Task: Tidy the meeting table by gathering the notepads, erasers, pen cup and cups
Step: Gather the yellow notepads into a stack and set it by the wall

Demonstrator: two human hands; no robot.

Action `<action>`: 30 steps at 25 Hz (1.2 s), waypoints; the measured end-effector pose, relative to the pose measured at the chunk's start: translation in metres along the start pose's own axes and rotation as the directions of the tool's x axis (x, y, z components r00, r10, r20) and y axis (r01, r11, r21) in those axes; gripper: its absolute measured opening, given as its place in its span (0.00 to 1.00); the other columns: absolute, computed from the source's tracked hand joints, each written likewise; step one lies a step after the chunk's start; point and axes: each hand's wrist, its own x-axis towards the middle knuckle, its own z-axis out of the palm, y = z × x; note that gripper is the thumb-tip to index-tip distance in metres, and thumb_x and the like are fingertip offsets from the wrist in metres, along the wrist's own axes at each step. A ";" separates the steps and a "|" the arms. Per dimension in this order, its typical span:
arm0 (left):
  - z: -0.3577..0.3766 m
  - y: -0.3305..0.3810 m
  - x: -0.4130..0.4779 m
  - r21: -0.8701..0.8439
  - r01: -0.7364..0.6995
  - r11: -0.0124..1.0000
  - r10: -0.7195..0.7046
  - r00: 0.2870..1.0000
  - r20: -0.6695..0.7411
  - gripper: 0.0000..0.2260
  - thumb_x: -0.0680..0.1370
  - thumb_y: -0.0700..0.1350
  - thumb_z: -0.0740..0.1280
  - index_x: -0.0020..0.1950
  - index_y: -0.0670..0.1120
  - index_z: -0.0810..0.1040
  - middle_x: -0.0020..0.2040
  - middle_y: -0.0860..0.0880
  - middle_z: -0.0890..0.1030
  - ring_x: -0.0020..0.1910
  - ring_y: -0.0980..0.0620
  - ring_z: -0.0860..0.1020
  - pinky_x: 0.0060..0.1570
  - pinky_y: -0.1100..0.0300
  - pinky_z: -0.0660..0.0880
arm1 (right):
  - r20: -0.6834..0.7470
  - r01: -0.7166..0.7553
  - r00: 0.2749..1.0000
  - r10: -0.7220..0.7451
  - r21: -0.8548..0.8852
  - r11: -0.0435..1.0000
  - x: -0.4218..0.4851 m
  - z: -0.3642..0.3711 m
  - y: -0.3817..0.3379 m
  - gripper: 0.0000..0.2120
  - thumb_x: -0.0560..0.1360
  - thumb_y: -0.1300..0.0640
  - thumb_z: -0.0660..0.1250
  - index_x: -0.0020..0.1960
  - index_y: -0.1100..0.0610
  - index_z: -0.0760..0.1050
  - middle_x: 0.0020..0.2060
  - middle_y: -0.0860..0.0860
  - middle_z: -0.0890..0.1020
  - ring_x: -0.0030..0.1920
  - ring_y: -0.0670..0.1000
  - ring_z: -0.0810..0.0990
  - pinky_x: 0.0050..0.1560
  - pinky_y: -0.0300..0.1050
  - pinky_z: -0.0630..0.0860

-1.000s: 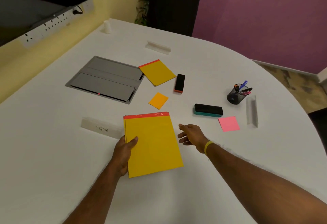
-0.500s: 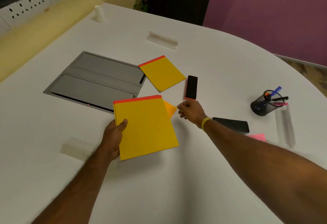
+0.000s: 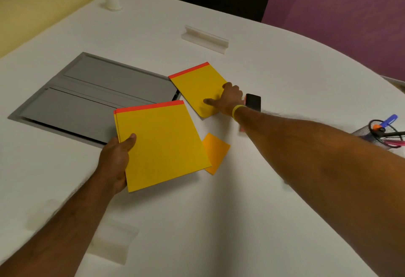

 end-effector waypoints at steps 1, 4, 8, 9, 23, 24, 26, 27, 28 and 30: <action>-0.002 0.000 0.005 -0.012 0.002 1.000 -0.002 1.000 -0.003 0.16 0.82 0.46 0.62 0.70 0.48 0.72 0.61 0.43 0.79 0.53 0.40 0.79 0.44 0.48 0.76 | 0.004 -0.013 1.000 0.013 -0.031 0.999 0.010 0.000 -0.001 0.48 0.66 0.35 0.75 0.74 0.58 0.60 0.67 0.61 0.68 0.69 0.63 0.67 0.65 0.59 0.69; -0.006 0.001 0.016 -0.027 0.001 1.000 -0.001 1.000 -0.013 0.14 0.82 0.47 0.62 0.68 0.49 0.73 0.58 0.45 0.80 0.47 0.45 0.80 0.40 0.50 0.76 | 0.072 -0.068 0.994 0.077 -0.127 0.990 0.035 0.001 -0.002 0.54 0.60 0.33 0.78 0.74 0.56 0.57 0.68 0.61 0.67 0.69 0.64 0.66 0.65 0.61 0.68; -0.008 -0.001 0.026 -0.030 -0.005 1.000 0.004 1.000 -0.031 0.12 0.82 0.47 0.62 0.65 0.50 0.74 0.54 0.46 0.81 0.47 0.45 0.81 0.39 0.51 0.75 | 0.100 -0.096 0.988 0.119 -0.207 0.974 0.050 -0.001 -0.001 0.59 0.56 0.30 0.77 0.75 0.56 0.55 0.69 0.62 0.65 0.71 0.64 0.64 0.67 0.62 0.66; -0.008 -0.001 0.027 -0.030 -0.004 1.000 0.002 0.999 -0.035 0.12 0.82 0.46 0.62 0.65 0.50 0.74 0.52 0.47 0.82 0.46 0.46 0.81 0.39 0.51 0.75 | 0.099 -0.098 0.987 0.124 -0.230 0.968 0.052 -0.002 -0.001 0.60 0.55 0.29 0.77 0.75 0.56 0.56 0.69 0.62 0.64 0.71 0.64 0.64 0.67 0.61 0.66; -0.013 0.014 0.011 -0.022 -0.003 1.000 0.003 0.999 -0.037 0.12 0.81 0.47 0.63 0.65 0.49 0.75 0.58 0.43 0.80 0.48 0.42 0.80 0.42 0.48 0.77 | 0.102 -0.090 0.993 0.053 0.401 0.912 0.035 -0.065 -0.021 0.22 0.77 0.52 0.70 0.66 0.62 0.71 0.62 0.59 0.76 0.57 0.58 0.77 0.52 0.53 0.77; -0.013 0.019 0.005 -0.024 -0.010 1.000 0.009 0.999 -0.035 0.12 0.81 0.46 0.63 0.65 0.49 0.75 0.58 0.43 0.80 0.48 0.42 0.80 0.42 0.48 0.77 | 0.091 -0.075 0.995 0.035 0.484 0.872 0.024 -0.077 -0.025 0.19 0.78 0.54 0.69 0.66 0.61 0.72 0.61 0.59 0.77 0.54 0.57 0.77 0.49 0.52 0.78; -0.013 0.026 -0.010 -0.026 -0.028 0.999 0.028 0.999 -0.027 0.12 0.82 0.46 0.63 0.65 0.48 0.75 0.59 0.42 0.80 0.47 0.42 0.80 0.42 0.50 0.76 | 0.094 -0.067 0.996 0.011 0.617 0.784 -0.003 -0.101 -0.029 0.18 0.79 0.56 0.67 0.66 0.61 0.71 0.59 0.59 0.77 0.51 0.56 0.78 0.46 0.50 0.78; -0.013 0.031 -0.020 -0.025 -0.037 0.999 0.037 0.999 -0.027 0.12 0.82 0.45 0.62 0.65 0.48 0.74 0.58 0.42 0.80 0.46 0.43 0.80 0.41 0.50 0.76 | 0.104 -0.068 0.995 -0.005 0.683 0.727 -0.020 -0.114 -0.029 0.18 0.80 0.57 0.66 0.67 0.62 0.71 0.59 0.59 0.77 0.49 0.55 0.79 0.45 0.50 0.78; -0.013 0.034 -0.029 -0.024 -0.045 0.999 0.044 0.999 -0.024 0.12 0.82 0.45 0.62 0.65 0.47 0.74 0.58 0.42 0.79 0.45 0.44 0.80 0.41 0.51 0.76 | 0.123 -0.074 0.992 -0.027 0.747 0.661 -0.038 -0.124 -0.028 0.18 0.81 0.58 0.65 0.68 0.63 0.70 0.58 0.59 0.78 0.46 0.54 0.79 0.43 0.49 0.79; -0.012 0.041 -0.053 -0.028 -0.050 0.998 0.050 0.999 -0.014 0.13 0.82 0.45 0.62 0.66 0.47 0.74 0.58 0.42 0.79 0.46 0.43 0.79 0.41 0.51 0.76 | 0.181 -0.115 0.981 -0.073 0.839 0.532 -0.083 -0.137 -0.024 0.16 0.82 0.58 0.62 0.68 0.63 0.70 0.54 0.57 0.79 0.43 0.51 0.80 0.40 0.46 0.79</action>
